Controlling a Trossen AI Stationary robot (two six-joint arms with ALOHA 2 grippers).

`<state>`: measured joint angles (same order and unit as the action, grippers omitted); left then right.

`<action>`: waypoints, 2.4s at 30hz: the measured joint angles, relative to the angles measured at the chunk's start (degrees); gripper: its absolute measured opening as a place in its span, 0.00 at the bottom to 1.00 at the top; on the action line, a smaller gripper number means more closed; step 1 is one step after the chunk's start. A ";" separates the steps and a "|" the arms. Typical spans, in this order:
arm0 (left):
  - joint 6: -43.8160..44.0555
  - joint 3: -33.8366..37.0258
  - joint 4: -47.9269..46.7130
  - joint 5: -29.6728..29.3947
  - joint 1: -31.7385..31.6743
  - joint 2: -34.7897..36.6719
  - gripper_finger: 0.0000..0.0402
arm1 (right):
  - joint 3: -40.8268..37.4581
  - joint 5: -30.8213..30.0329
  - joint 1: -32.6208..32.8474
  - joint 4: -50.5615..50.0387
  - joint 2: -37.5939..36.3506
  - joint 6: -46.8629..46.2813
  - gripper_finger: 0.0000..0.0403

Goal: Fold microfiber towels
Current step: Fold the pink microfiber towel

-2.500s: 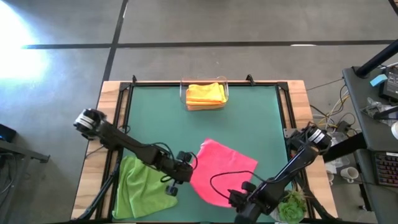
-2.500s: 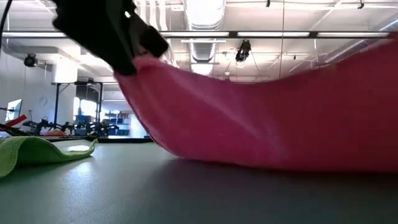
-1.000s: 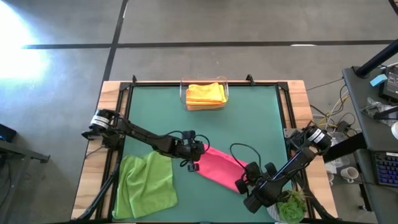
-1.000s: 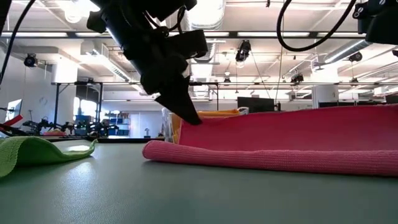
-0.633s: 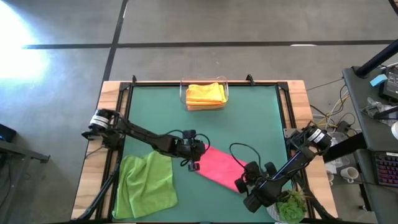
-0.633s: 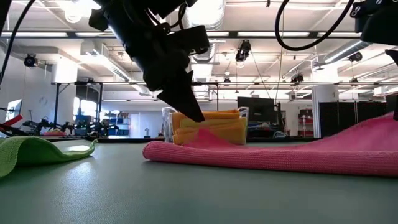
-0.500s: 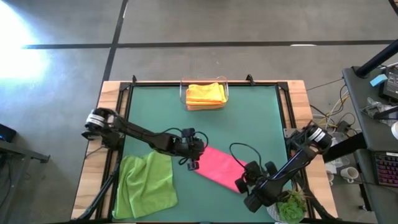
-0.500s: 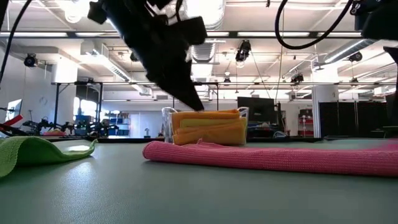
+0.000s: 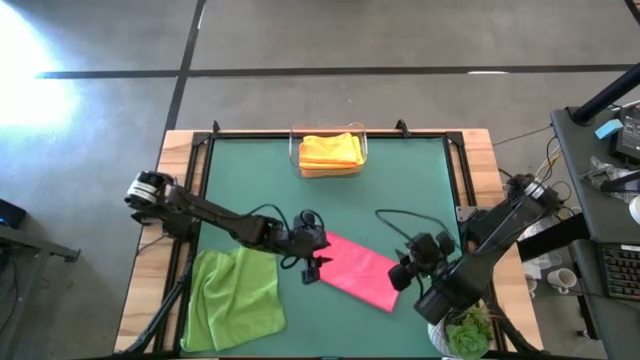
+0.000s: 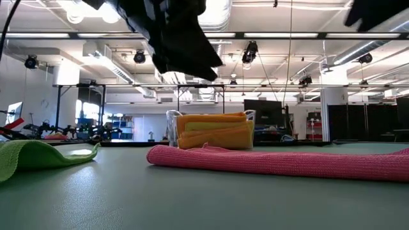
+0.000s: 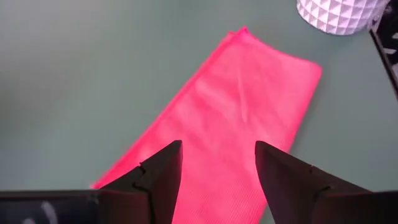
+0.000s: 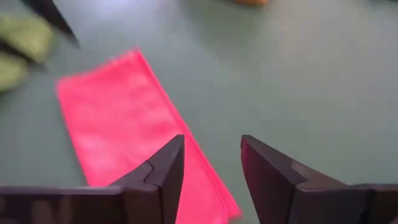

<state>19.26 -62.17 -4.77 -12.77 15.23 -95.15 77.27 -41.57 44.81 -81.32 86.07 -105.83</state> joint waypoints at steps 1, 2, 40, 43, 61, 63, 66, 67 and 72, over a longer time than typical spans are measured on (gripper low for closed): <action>0.01 0.00 0.56 0.14 0.41 -0.68 0.46 | -0.12 -1.62 -0.11 0.00 -0.85 0.00 0.36; 0.03 -0.01 0.32 0.25 0.82 -1.39 0.45 | -0.30 -2.74 -0.14 0.00 -1.51 0.23 0.35; -24.63 -0.79 -21.74 -7.58 -3.18 -12.07 0.00 | -2.70 -0.32 -1.35 3.21 -1.58 -0.71 0.23; -31.20 -0.59 -24.27 -12.45 -5.88 -12.13 0.00 | -2.70 1.22 -1.33 4.09 -1.58 -0.69 0.22; -32.86 -2.40 -33.39 -19.07 -13.53 -7.07 0.00 | -2.70 1.48 -1.32 5.80 -1.58 0.52 0.18; -29.12 -2.40 -33.49 -18.42 -12.43 -6.21 0.00 | -2.70 1.50 -1.32 5.79 -1.58 1.18 0.18; -25.90 -2.45 -33.22 -17.09 -10.83 -5.09 0.00 | -2.70 1.49 -1.32 5.79 -1.58 1.95 0.19; -25.75 -2.45 -32.95 -16.73 -10.32 -4.77 0.00 | -2.70 1.49 -1.32 5.81 -1.58 2.28 0.19; -25.57 -2.86 -32.84 -15.99 -7.85 -2.87 0.05 | -2.72 1.48 -1.32 5.76 -1.58 4.41 0.18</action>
<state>-6.31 -65.03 -37.60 -28.75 7.38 -98.02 74.54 -40.10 43.48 -75.56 84.49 -101.42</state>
